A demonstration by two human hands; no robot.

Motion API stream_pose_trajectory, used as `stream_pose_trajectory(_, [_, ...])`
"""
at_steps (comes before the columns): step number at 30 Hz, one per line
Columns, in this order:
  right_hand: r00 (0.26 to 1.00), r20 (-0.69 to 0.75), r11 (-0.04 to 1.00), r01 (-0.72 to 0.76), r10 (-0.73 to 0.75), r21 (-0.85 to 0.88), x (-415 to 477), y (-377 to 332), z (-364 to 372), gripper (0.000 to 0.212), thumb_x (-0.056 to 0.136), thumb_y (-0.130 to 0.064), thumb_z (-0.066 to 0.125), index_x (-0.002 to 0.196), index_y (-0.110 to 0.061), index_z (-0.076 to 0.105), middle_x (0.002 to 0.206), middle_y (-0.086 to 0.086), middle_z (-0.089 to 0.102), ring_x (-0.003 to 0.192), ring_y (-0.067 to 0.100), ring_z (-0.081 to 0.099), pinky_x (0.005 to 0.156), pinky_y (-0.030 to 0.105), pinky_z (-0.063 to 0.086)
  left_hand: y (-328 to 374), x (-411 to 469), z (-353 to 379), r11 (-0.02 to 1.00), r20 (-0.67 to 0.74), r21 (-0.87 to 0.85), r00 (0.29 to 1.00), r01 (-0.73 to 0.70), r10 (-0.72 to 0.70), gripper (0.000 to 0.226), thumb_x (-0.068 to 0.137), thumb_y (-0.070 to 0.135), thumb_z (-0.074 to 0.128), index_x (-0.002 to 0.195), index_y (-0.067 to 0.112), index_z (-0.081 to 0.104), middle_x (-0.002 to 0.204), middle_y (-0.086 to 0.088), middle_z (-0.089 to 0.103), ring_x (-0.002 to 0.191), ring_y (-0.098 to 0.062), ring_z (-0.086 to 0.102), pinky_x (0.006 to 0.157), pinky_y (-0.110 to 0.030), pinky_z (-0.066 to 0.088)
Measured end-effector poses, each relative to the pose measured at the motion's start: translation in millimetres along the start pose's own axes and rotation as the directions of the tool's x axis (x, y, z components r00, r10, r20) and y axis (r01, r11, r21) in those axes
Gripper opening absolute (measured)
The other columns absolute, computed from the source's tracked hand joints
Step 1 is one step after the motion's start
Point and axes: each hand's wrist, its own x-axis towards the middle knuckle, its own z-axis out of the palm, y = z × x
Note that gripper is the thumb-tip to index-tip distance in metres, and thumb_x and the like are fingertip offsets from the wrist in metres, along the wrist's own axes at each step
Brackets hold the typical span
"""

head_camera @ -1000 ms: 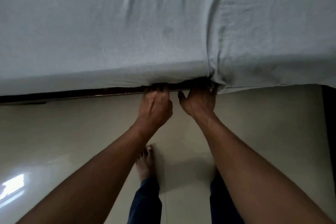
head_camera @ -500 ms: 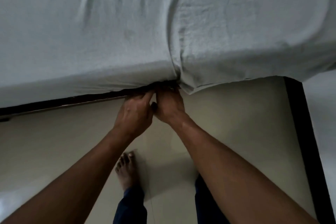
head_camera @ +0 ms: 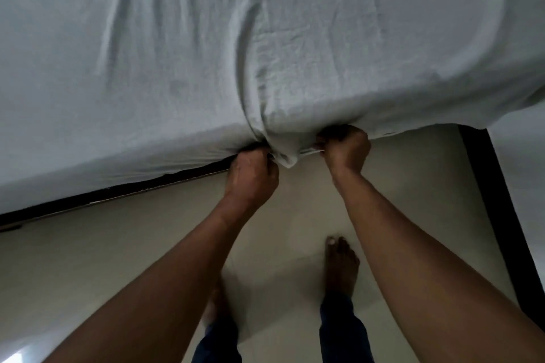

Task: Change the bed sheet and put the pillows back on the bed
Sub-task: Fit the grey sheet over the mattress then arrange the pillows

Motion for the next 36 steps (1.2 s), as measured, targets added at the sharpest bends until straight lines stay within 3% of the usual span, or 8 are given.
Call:
stream_pose_trajectory(6, [0.977,-0.215,0.942,-0.069,-0.004,-0.329,47,18,-32,0.028,0.076,-0.032,0.07,0.085,-0.007,0.077,0.086,0.014,0.076,0.081,0.03,0.073,0.055,0.025,0.037,12,-5,13,0.993,0.04,0.097,0.997,-0.072,0.068,0.034,0.087,0.01,0.056,0.119,0.01,0.065,0.098,-0.017,0.07,0.082,-0.036,0.066,0.069,-0.037,0.056])
stream_pose_trajectory(13, [0.974,-0.191,0.955,0.063,-0.122,-0.29,39,35,-30,0.018,0.083,-0.024,0.068,0.092,-0.01,0.075,0.096,0.014,0.075,0.088,0.033,0.069,0.064,0.025,0.034,17,-1,27,0.937,0.187,0.182,0.946,-0.297,0.264,0.063,0.086,0.011,0.059,0.147,0.006,0.043,0.131,-0.019,0.06,0.105,-0.037,0.061,0.08,-0.039,0.053])
stream_pose_trajectory(16, [0.902,-0.006,0.848,0.404,-0.432,-0.342,6,48,-47,0.022,0.088,-0.019,0.063,0.106,-0.009,0.072,0.102,0.014,0.073,0.09,0.025,0.066,0.073,0.028,0.044,20,5,36,0.936,0.215,0.201,0.945,-0.289,0.246,0.072,0.084,0.017,0.061,0.151,0.007,0.039,0.141,-0.019,0.054,0.122,-0.039,0.054,0.093,-0.041,0.05])
stream_pose_trajectory(20, [0.645,0.506,0.417,0.761,-0.573,-0.498,7,58,-41,0.056,0.095,-0.04,0.053,0.143,-0.011,0.053,0.144,0.012,0.056,0.136,0.028,0.049,0.117,0.045,0.034,30,14,54,0.943,0.185,0.209,0.957,-0.26,0.223,0.077,0.077,0.023,0.062,0.149,0.007,0.04,0.147,-0.022,0.047,0.135,-0.041,0.043,0.113,-0.045,0.038])
stream_pose_trajectory(26, [0.818,0.435,0.454,0.572,-0.376,-0.683,7,39,-4,0.057,0.097,-0.047,0.042,0.147,-0.02,0.051,0.155,0.007,0.047,0.149,0.022,0.033,0.125,0.057,0.0,29,-22,61,0.92,0.238,0.255,0.942,-0.297,0.238,0.089,0.08,0.018,0.062,0.157,-0.002,0.02,0.161,-0.027,0.025,0.151,-0.04,0.021,0.125,-0.048,0.017])
stream_pose_trajectory(30, [0.778,0.501,0.42,0.627,-0.379,-0.656,-7,41,-35,0.079,0.081,-0.021,0.061,0.155,-0.015,0.035,0.159,0.01,0.039,0.151,0.026,0.029,0.125,0.052,0.011,30,0,61,0.92,0.232,0.215,0.932,-0.328,0.278,0.088,0.073,0.015,0.062,0.152,-0.004,0.031,0.155,-0.028,0.036,0.144,-0.042,0.033,0.121,-0.049,0.026])
stream_pose_trajectory(34, [0.605,0.616,0.334,0.795,-0.505,-0.507,-22,49,-34,0.081,0.07,-0.015,0.043,0.15,-0.002,0.042,0.152,0.018,0.046,0.144,0.033,0.039,0.121,0.052,0.027,31,10,57,0.951,0.243,0.151,0.942,-0.271,0.23,0.084,0.069,0.014,0.06,0.15,0.005,0.041,0.151,-0.019,0.045,0.14,-0.038,0.04,0.118,-0.046,0.031])
stream_pose_trajectory(36, [0.672,0.574,0.39,0.74,-0.468,-0.547,-11,31,-20,0.061,0.077,-0.016,0.044,0.136,-0.005,0.058,0.135,0.019,0.061,0.129,0.038,0.053,0.111,0.05,0.041,34,2,49,0.963,0.207,0.114,0.954,-0.243,0.216,0.077,0.073,0.01,0.056,0.149,0.014,0.045,0.148,-0.014,0.051,0.133,-0.036,0.048,0.107,-0.043,0.045])
